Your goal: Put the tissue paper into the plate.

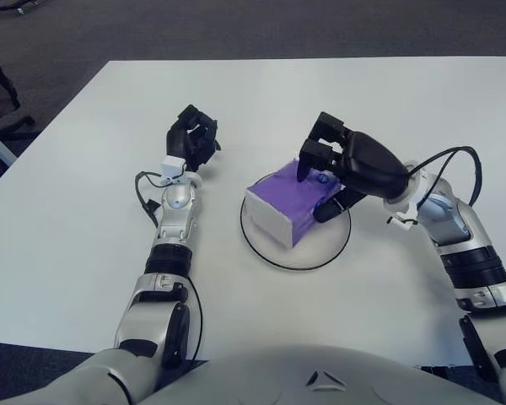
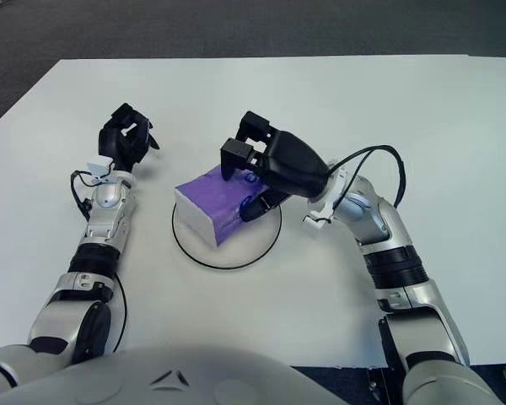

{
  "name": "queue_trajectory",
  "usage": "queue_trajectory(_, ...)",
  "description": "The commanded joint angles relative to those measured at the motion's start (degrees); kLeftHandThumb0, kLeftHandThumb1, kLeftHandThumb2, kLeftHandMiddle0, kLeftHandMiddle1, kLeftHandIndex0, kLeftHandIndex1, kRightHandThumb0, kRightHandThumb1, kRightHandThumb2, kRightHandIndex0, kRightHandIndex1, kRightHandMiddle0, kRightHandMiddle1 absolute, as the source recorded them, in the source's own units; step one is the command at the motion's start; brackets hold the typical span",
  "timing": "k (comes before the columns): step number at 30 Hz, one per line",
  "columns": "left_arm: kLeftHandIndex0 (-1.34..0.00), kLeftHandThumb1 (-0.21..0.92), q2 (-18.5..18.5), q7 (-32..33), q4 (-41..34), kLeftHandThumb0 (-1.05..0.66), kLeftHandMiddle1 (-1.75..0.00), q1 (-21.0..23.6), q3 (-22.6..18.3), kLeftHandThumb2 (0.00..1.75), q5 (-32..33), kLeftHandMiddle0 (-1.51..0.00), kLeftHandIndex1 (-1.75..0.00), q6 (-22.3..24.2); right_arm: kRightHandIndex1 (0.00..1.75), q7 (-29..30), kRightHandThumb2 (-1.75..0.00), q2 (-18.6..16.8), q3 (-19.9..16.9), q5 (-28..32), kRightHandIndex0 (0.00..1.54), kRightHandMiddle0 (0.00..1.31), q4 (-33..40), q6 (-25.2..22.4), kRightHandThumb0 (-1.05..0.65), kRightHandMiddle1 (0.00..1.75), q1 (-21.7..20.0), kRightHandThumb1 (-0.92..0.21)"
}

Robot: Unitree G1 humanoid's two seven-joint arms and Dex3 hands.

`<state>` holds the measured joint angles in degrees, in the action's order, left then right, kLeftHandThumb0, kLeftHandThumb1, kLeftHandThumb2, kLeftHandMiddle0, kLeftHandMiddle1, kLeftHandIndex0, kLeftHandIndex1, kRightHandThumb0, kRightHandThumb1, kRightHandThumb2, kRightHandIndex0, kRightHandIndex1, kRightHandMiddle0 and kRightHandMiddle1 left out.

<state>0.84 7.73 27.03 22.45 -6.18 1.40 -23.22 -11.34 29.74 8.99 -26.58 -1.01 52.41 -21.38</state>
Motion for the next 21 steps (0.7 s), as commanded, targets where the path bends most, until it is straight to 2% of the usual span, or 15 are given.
queue_trajectory(1, -0.71, 0.92, -2.2, 0.4, 4.6, -0.32, -1.75, -9.0, 0.5, 0.36, -0.5, -0.91, -1.75, 0.6, 0.40, -2.6, -0.28, 1.1, 1.4, 5.1, 0.37, 0.14, -0.6, -0.2, -0.22, 0.93, -2.5, -0.91)
queue_trajectory(3, -0.71, 0.92, -2.2, 0.4, 4.5, -0.32, -1.75, -9.0, 0.6, 0.37, -0.6, -0.91, -1.75, 0.6, 0.16, -2.6, -0.22, 0.9, 1.5, 5.8, 0.33, 0.15, -1.2, 0.9, -0.24, 0.51, -3.4, -0.92)
queue_trajectory(4, -0.71, 0.92, -2.2, 0.4, 4.5, -0.32, -1.75, -9.0, 0.6, 0.37, -0.6, -0.90, -1.75, 0.7, 0.11, -2.7, -0.21, 0.8, 1.5, 6.1, 0.31, 0.16, -1.3, 1.1, -0.24, 0.37, -3.6, -0.92)
queue_trajectory(6, -0.71, 0.92, -2.2, 0.4, 4.4, -0.32, -1.75, -9.1, 0.6, 0.37, -0.7, -0.90, -1.75, 0.7, 0.05, -3.2, -0.19, 0.8, 1.4, 7.0, 0.27, 0.17, -0.5, 1.1, -0.24, 0.26, -4.2, -0.92)
queue_trajectory(14, -0.71, 0.92, -2.2, 0.4, 4.6, -0.31, -1.75, -9.1, 0.6, 0.37, -0.8, -0.89, -1.75, 0.4, 0.00, -7.2, -0.17, 2.8, 0.7, 8.5, 0.11, 0.24, 4.7, -3.6, -0.16, 0.12, -4.7, -0.92)
queue_trajectory(21, -0.71, 0.92, -2.2, 0.3, 4.4, -0.32, -1.75, -9.1, 0.7, 0.37, -0.9, -0.89, -1.75, 0.5, 0.00, -9.2, -0.18, 3.5, 1.3, 9.9, 0.05, 0.23, 4.8, -4.5, -0.09, 0.06, -5.6, -0.92)
